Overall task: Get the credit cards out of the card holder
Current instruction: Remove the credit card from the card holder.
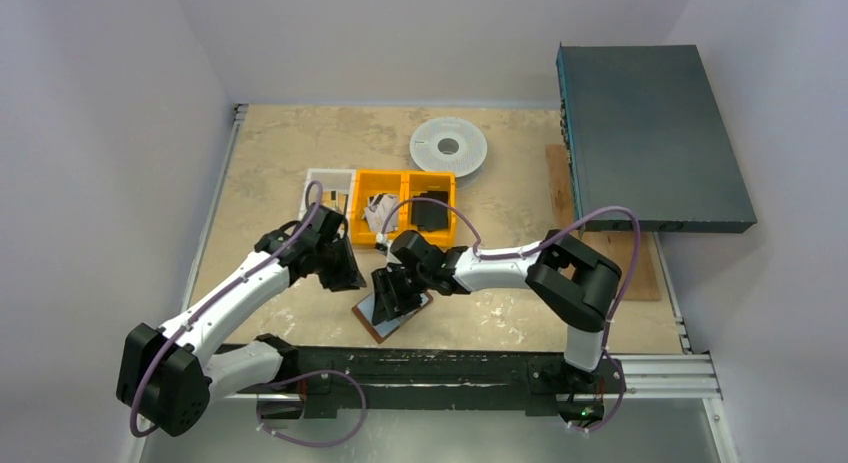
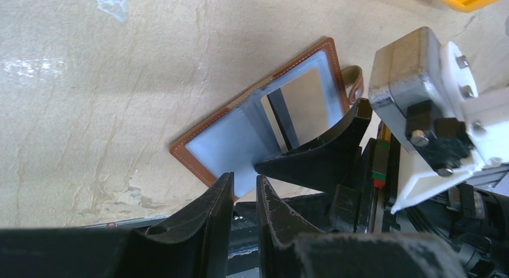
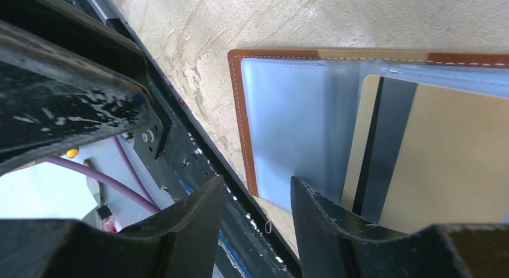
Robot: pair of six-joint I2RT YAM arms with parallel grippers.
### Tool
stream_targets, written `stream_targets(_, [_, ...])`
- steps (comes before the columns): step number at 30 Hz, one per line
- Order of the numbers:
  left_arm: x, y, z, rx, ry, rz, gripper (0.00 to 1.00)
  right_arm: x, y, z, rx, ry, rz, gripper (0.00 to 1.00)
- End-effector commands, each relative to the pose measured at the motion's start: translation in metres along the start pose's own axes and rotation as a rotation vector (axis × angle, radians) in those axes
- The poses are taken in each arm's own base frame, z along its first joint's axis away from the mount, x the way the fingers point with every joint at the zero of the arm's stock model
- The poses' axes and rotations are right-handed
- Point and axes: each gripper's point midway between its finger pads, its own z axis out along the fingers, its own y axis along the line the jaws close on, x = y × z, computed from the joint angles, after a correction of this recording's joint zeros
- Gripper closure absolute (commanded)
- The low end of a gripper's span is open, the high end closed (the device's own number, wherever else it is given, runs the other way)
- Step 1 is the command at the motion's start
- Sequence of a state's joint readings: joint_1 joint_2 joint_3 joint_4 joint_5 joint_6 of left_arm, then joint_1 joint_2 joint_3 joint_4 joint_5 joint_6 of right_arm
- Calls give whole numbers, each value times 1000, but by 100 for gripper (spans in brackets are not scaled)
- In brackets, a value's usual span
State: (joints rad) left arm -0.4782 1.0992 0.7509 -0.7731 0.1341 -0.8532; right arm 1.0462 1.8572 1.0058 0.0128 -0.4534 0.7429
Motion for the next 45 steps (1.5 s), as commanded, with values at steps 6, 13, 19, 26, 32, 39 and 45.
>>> stream_targets(6, [9, -27, 17, 148, 78, -47, 80, -34, 7, -57, 121, -245, -50, 54])
stream_targets(13, [19, -34, 39, 199, 137, -91, 79, -36, -41, -65, 334, -250, -45, 57])
stream_targets(19, [27, -34, 53, 231, 171, -113, 79, -33, -71, -61, 463, -234, -35, 63])
stream_targets(26, [33, -28, 64, 218, 196, -103, 79, -26, -85, -60, 513, -225, -26, 67])
stream_targets(32, [34, -24, 68, 202, 209, -81, 79, -6, -84, -50, 469, -173, 30, 71])
stream_targets(39, [35, -23, 69, 189, 227, -40, 79, 11, -65, -42, 349, -119, 101, 76])
stream_targets(45, [33, -25, 66, 202, 225, -30, 79, 10, -59, -39, 324, -111, 115, 78])
